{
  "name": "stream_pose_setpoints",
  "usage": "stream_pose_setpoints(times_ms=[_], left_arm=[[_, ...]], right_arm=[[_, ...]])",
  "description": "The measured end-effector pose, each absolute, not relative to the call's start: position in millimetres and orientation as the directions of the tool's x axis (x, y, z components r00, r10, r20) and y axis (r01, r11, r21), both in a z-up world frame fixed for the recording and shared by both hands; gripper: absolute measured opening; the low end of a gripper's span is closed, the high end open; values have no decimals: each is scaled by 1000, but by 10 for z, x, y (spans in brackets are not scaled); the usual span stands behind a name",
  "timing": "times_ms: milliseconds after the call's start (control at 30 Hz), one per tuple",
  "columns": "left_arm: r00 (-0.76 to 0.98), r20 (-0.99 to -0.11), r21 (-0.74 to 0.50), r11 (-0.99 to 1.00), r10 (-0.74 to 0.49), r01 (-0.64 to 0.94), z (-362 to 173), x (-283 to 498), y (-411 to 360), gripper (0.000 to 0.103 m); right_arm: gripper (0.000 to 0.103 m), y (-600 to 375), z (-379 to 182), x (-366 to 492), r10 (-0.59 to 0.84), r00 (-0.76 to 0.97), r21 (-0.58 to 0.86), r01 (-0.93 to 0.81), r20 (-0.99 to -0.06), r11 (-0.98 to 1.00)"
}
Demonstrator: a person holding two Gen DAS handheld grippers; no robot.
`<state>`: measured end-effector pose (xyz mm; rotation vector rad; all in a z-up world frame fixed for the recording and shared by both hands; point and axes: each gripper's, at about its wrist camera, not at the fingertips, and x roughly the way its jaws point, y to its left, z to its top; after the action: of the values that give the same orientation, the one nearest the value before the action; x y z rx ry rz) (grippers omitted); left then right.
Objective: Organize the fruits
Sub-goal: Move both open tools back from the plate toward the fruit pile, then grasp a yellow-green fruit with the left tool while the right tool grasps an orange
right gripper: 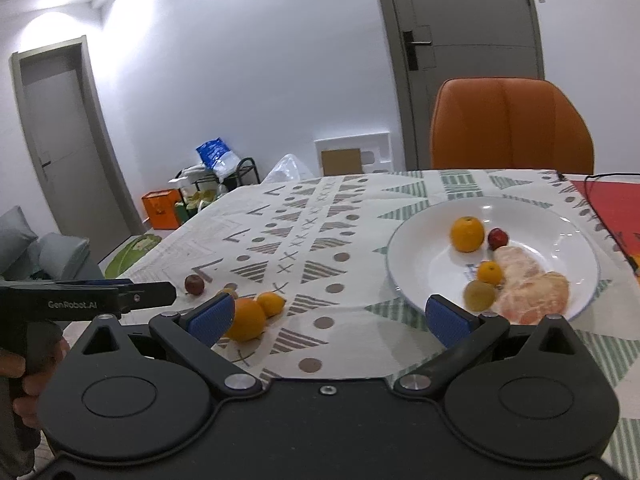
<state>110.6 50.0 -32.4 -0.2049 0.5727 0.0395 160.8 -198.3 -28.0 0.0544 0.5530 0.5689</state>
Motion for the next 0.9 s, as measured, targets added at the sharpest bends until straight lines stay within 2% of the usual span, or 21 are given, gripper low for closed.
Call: stream_pose_setpoints(times_ms=[233, 300, 467, 833, 900], left_arm=[[831, -555, -191, 977, -25, -98, -425, 1145, 517, 78], [829, -558, -190, 977, -29, -94, -457, 1158, 516, 72], [815, -578, -207, 974, -43, -95, -556, 1231, 539, 61], [806, -590, -214, 972, -51, -96, -663, 1357, 536, 60], [806, -589, -212, 973, -50, -95, -670, 1377, 545, 58]], right_arm=[[102, -1830, -302, 1613, 541, 684, 182, -527, -489, 830], [100, -1796, -314, 1619, 544, 680, 177, -534, -491, 827], [90, -1737, -348, 1650, 547, 670, 176, -541, -501, 823], [82, -1537, -450, 1728, 570, 630, 183, -571, -527, 800], [77, -1491, -476, 1752, 579, 619, 190, -579, -531, 793]])
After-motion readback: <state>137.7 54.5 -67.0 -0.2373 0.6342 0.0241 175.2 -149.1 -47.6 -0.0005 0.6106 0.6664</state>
